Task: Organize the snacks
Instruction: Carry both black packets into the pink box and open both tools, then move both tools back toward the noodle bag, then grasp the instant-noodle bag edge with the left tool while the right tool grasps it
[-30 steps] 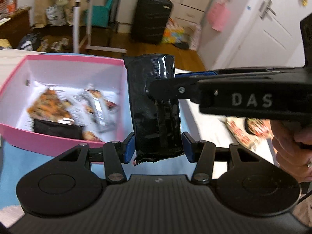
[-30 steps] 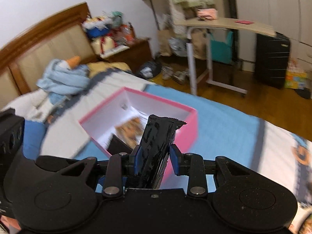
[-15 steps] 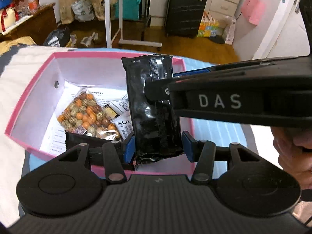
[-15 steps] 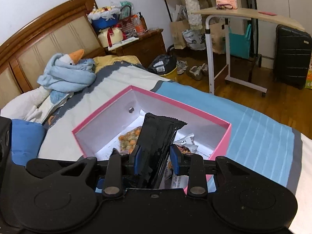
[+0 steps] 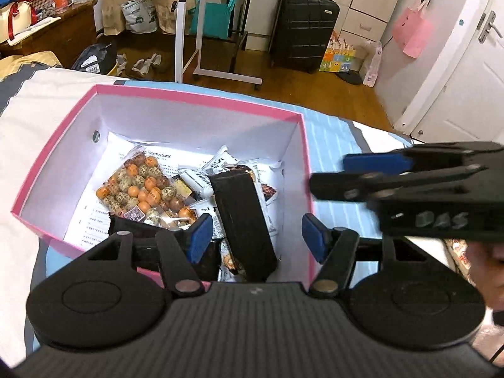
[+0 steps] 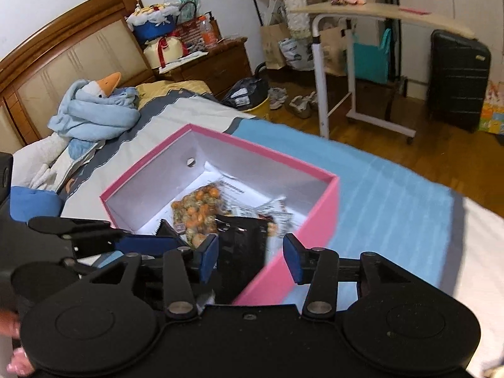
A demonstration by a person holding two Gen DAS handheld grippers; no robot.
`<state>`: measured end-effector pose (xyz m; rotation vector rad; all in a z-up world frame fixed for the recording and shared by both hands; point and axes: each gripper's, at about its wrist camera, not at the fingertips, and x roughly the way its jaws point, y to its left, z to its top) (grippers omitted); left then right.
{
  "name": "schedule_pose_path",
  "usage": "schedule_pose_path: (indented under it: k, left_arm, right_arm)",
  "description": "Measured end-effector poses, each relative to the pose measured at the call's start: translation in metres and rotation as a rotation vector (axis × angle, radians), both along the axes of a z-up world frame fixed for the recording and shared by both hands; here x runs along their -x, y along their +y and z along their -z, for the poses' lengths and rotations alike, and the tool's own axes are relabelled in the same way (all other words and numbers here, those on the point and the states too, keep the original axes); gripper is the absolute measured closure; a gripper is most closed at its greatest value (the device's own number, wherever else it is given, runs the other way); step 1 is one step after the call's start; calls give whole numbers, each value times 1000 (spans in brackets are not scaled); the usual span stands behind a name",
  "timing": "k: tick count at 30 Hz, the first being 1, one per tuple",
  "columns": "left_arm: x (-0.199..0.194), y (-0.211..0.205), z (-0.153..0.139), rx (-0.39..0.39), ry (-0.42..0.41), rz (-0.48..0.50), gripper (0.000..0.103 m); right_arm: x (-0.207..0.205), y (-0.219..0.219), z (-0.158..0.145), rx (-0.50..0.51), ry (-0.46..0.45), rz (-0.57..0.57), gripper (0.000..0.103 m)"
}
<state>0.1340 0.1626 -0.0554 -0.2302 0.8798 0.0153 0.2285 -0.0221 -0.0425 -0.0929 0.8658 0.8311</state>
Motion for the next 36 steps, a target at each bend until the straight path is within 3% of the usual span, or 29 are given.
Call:
schedule_pose_path:
  k: [13,19,23,27,32,36]
  left_arm:
    - [23,-61,-52,31,-20,162,39]
    - [22,-110,-58,76,-11,251,37]
    - [13,-148,-49,115,18,311,36]
    - [0,-187,-33,149,50,369,35]
    - [-20,-232,-4,195,80,409,34]
    - [-40,-263,26,241,101,410,33]
  right_arm:
    - [46,-151,-68,115,-144,91,46]
    - [57,-234,-73,93,-147,225,38]
    - [53,-289,-56,50,-78,361,36]
    - [34,-331,-20,61,21,510,33]
    - [7,-366,38,66,183,643,33]
    - [-3,-384,71,97,253,736,33]
